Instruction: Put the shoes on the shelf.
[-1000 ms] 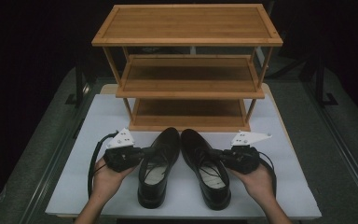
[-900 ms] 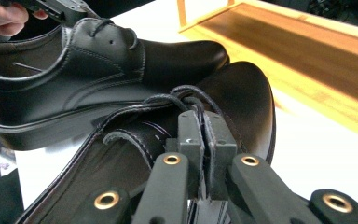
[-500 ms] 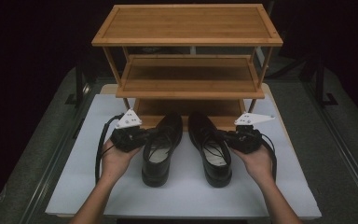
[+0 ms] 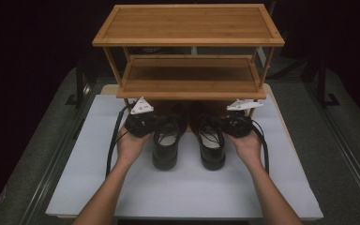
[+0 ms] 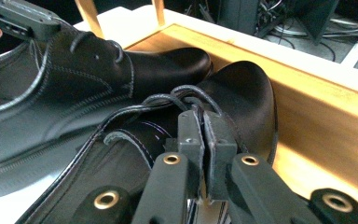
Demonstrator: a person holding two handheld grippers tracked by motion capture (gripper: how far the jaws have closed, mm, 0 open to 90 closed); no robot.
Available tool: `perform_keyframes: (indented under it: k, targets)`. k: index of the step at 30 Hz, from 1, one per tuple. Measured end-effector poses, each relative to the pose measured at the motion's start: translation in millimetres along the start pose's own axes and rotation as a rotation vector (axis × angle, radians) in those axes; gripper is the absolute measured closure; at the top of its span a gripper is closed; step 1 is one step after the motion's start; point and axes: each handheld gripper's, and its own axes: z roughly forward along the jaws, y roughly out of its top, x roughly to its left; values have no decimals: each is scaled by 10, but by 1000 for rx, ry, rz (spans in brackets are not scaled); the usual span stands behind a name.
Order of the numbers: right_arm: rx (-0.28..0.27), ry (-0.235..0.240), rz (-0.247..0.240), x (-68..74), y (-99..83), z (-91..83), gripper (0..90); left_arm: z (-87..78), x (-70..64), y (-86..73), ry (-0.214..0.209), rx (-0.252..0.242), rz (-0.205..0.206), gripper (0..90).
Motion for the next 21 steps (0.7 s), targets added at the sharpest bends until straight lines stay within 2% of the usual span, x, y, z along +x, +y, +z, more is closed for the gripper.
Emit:
perform_keyframes:
  k: [5,9,13,16,21]
  targets:
    - [-8,-32,1,-69,96,165,868,188,96,29,38,-16,-15,882]
    - [-25,-50,17,-114,151,268,868,322,151,38,64,-31,-9,882]
    - [-35,-72,17,-130,172,352,868,424,173,15,76,-48,-16,882]
    - [-45,-78,33,-146,175,418,868,474,168,-1,70,-66,-39,882]
    - [-52,-76,40,-129,163,488,868,490,135,30,57,-102,-54,881]
